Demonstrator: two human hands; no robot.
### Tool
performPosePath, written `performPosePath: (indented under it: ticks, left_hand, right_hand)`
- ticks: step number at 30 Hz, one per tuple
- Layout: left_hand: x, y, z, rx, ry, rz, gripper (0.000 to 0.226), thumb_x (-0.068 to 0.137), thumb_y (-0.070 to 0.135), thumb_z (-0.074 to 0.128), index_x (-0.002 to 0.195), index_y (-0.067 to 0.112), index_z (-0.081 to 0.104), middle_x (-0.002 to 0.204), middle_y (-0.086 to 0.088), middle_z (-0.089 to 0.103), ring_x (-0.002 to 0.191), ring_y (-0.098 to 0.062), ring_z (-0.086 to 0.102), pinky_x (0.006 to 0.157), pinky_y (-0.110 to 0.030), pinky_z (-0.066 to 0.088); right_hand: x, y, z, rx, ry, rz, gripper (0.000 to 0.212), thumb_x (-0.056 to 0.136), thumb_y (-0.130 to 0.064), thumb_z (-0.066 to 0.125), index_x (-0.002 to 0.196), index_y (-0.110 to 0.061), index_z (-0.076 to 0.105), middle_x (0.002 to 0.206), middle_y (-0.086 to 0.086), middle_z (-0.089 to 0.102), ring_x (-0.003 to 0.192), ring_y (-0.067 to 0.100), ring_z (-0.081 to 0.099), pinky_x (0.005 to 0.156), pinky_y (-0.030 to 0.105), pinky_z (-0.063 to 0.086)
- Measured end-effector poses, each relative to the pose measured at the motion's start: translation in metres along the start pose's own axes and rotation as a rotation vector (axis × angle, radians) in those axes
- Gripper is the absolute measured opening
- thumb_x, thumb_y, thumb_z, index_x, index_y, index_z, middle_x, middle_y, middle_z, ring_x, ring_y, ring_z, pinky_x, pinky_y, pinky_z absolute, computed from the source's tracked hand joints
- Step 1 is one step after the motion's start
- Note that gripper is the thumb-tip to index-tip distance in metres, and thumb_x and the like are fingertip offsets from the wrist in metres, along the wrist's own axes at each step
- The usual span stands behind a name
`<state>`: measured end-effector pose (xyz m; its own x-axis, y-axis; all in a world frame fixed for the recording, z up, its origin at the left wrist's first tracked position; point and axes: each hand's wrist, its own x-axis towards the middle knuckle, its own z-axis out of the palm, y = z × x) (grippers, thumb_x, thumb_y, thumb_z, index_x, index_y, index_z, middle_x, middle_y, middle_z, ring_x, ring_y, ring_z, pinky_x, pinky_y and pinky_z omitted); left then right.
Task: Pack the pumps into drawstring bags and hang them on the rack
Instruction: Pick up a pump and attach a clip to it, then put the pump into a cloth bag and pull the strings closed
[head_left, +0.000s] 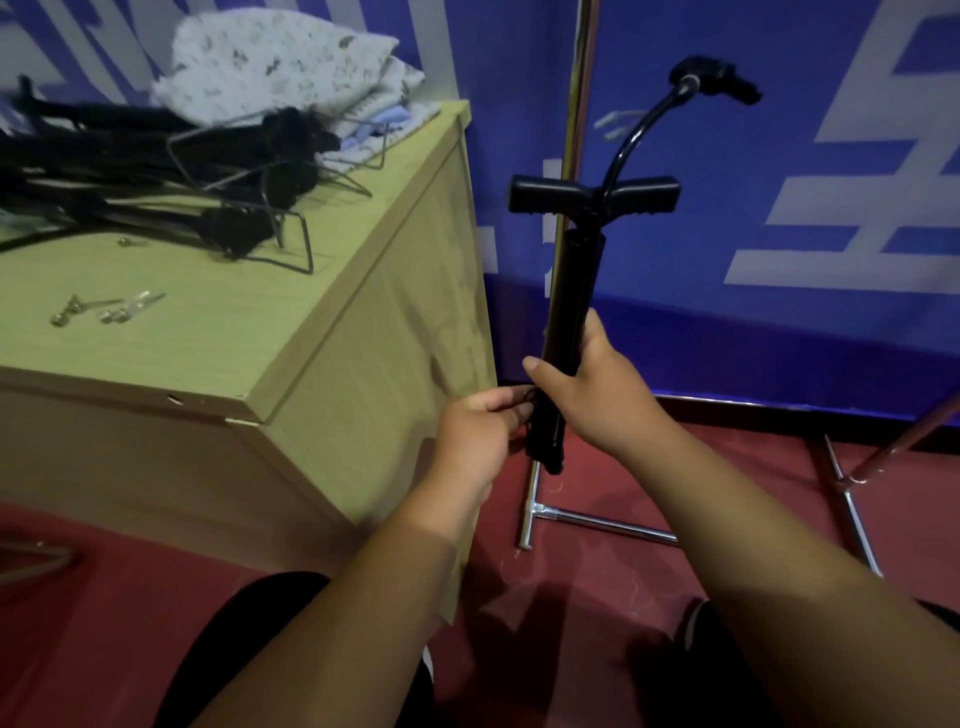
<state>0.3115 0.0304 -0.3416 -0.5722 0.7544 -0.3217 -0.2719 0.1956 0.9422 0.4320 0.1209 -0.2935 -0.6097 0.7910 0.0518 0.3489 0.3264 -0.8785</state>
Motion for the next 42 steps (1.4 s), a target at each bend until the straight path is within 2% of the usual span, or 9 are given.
performPosePath:
  ticks: [3,12,15,19,24,29,33,36,42]
  left_hand:
    - [-0.012,0.013,-0.005,-0.063,0.0,0.019,0.022,0.101,-0.005,0.062,0.107,0.01,0.077,0.094,-0.008,0.081,0.082,-0.014,0.077,0.08,-0.033,0.064]
    - [-0.045,0.087,-0.009,0.071,0.011,0.165,0.03,0.101,-0.009,0.051,0.106,0.01,0.074,0.084,0.001,0.077,0.072,-0.004,0.073,0.062,-0.015,0.053]
    - [-0.049,0.127,-0.012,0.143,0.01,0.235,0.034,0.099,-0.009,0.053,0.095,0.02,0.072,0.076,0.006,0.073,0.07,-0.006,0.064,0.067,-0.02,0.049]
    - [-0.053,0.184,-0.019,0.194,0.005,0.282,0.025,0.098,-0.004,0.059,0.107,0.013,0.074,0.077,0.003,0.071,0.075,-0.016,0.057,0.076,-0.032,0.044]
    - [-0.033,0.257,-0.033,0.231,0.065,0.346,0.021,0.093,0.003,0.064,0.1,0.021,0.074,0.096,-0.004,0.08,0.093,-0.024,0.076,0.089,-0.04,0.057]
    - [0.013,0.322,-0.063,0.97,0.397,0.646,0.032,0.098,0.014,0.052,0.117,0.02,0.077,0.112,0.002,0.073,0.099,-0.021,0.068,0.081,-0.032,0.054]
    - [0.062,0.347,-0.08,1.549,0.452,0.381,0.036,0.103,0.036,0.053,0.131,0.022,0.071,0.134,-0.008,0.061,0.12,-0.031,0.057,0.095,-0.044,0.055]
    - [0.088,0.346,-0.083,1.769,0.386,0.168,0.064,0.1,0.071,0.043,0.14,0.027,0.063,0.145,-0.01,0.051,0.135,-0.035,0.045,0.105,-0.05,0.046]
    - [0.124,0.339,-0.089,1.644,0.366,0.048,0.088,0.083,0.092,0.037,0.155,0.042,0.047,0.144,-0.008,0.059,0.133,-0.036,0.051,0.108,-0.053,0.045]
  right_hand:
    - [-0.002,-0.017,-0.004,0.033,-0.014,-0.054,0.04,0.103,-0.035,0.074,0.133,-0.034,0.048,0.1,-0.013,0.067,0.079,-0.017,0.063,0.058,0.002,0.044]
    - [0.008,-0.096,-0.024,-0.059,0.013,-0.208,0.038,0.098,-0.039,0.079,0.119,-0.032,0.047,0.094,-0.01,0.069,0.081,0.004,0.067,0.062,0.023,0.049]
    - [0.024,-0.129,-0.037,-0.059,0.047,-0.24,0.046,0.096,-0.043,0.078,0.13,-0.029,0.051,0.106,-0.007,0.072,0.094,0.016,0.07,0.078,0.039,0.059]
    - [0.049,-0.175,-0.053,-0.057,0.074,-0.258,0.042,0.097,-0.043,0.079,0.122,-0.036,0.046,0.097,-0.016,0.067,0.087,0.005,0.067,0.072,0.034,0.057]
    - [0.083,-0.219,-0.064,-0.045,0.073,-0.231,0.046,0.096,-0.044,0.079,0.128,-0.039,0.047,0.099,-0.008,0.07,0.085,0.021,0.072,0.078,0.053,0.066]
    - [0.108,-0.233,-0.065,-0.052,0.052,-0.218,0.06,0.099,-0.04,0.078,0.148,-0.035,0.044,0.099,-0.015,0.061,0.082,0.013,0.066,0.071,0.041,0.064]
    - [0.127,-0.227,-0.059,-0.055,0.03,-0.204,0.043,0.099,-0.041,0.077,0.126,-0.043,0.044,0.107,-0.006,0.068,0.084,0.018,0.07,0.068,0.042,0.065]
    - [0.134,-0.221,-0.056,-0.052,0.02,-0.206,0.042,0.099,-0.042,0.078,0.129,-0.041,0.048,0.107,-0.004,0.07,0.085,0.02,0.072,0.072,0.047,0.067]
    - [0.141,-0.205,-0.057,-0.052,0.009,-0.192,0.045,0.098,-0.044,0.078,0.132,-0.044,0.048,0.108,-0.009,0.072,0.087,0.016,0.074,0.07,0.042,0.067]
